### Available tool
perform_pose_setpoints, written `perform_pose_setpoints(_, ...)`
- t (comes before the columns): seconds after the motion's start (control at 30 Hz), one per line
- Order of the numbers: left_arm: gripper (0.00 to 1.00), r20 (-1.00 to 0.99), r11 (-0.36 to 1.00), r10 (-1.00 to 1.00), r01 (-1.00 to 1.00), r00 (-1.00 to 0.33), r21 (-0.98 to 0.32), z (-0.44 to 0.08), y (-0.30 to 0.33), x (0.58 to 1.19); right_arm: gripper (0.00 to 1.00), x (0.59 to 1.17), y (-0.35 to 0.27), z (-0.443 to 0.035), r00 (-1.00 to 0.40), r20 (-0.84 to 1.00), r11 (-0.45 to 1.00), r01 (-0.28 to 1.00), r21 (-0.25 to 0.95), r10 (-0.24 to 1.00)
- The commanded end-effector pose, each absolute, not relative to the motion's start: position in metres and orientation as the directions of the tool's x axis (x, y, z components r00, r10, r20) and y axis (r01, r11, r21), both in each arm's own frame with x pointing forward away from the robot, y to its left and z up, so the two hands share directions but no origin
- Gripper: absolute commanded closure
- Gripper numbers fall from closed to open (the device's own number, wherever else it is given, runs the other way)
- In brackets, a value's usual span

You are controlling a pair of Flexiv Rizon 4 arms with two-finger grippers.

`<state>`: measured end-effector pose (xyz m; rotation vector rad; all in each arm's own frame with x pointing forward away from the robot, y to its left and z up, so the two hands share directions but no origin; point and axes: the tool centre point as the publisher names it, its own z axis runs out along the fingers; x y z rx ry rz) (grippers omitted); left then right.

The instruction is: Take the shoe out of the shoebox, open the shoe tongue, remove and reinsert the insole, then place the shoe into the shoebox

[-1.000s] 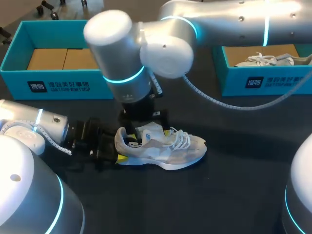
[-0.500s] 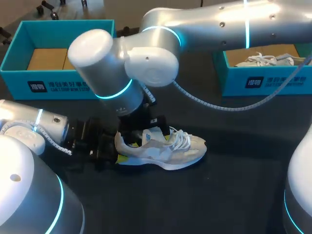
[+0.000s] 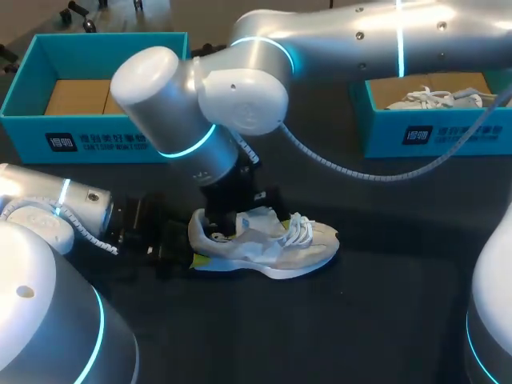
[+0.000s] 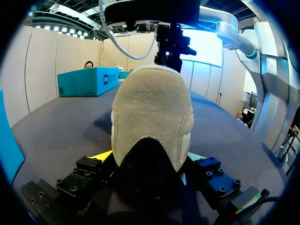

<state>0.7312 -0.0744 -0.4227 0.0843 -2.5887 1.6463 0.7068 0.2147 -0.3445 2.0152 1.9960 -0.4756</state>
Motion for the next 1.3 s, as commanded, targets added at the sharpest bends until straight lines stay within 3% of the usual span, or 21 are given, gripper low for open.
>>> perform_pose_setpoints(0.03, 1.00, 0.093, 0.427, -0.006, -0.087, -0.996, -0.900, -0.424, -0.073, 0.733, 0.00, 0.700, 0.207, -0.334, 0.462, -0.377, -0.433, 0.886, 0.165, 0.803)
perform_pose_setpoints(0.1, 1.00, 0.093, 0.427, -0.006, -0.087, -0.996, -0.900, -0.424, -0.073, 0.733, 0.00, 0.700, 0.204, -0.333, 0.465, -0.378, -0.435, 0.885, 0.168, 0.800)
perform_pose_setpoints(0.17, 1.00, 0.093, 0.427, -0.006, -0.087, -0.996, -0.900, -0.424, -0.073, 0.733, 0.25, 0.701, 0.202, -0.333, 0.470, -0.378, -0.438, 0.882, 0.171, 0.798)
perform_pose_setpoints(0.2, 1.00, 0.093, 0.427, -0.006, -0.087, -0.996, -0.900, -0.424, -0.073, 0.733, 0.44, 0.701, 0.201, -0.333, 0.472, -0.377, -0.440, 0.881, 0.172, 0.797)
perform_pose_setpoints(0.3, 1.00, 0.093, 0.427, -0.006, -0.087, -0.996, -0.900, -0.424, -0.073, 0.733, 0.56, 0.701, 0.199, -0.332, 0.478, -0.372, -0.446, 0.878, 0.175, 0.796)
perform_pose_setpoints(0.37, 1.00, 0.093, 0.427, -0.006, -0.087, -0.996, -0.900, -0.424, -0.073, 0.733, 0.74, 0.702, 0.198, -0.331, 0.481, -0.367, -0.448, 0.876, 0.177, 0.796)
perform_pose_setpoints(0.53, 1.00, 0.093, 0.427, -0.006, -0.087, -0.996, -0.900, -0.424, -0.073, 0.733, 1.00, 0.704, 0.198, -0.321, 0.487, -0.360, -0.449, 0.873, 0.191, 0.795)
perform_pose_setpoints(1.3, 1.00, 0.093, 0.427, -0.006, -0.087, -0.996, -0.900, -0.424, -0.073, 0.733, 1.00, 0.686, 0.151, -0.317, 0.576, -0.342, -0.537, 0.817, 0.211, 0.742)
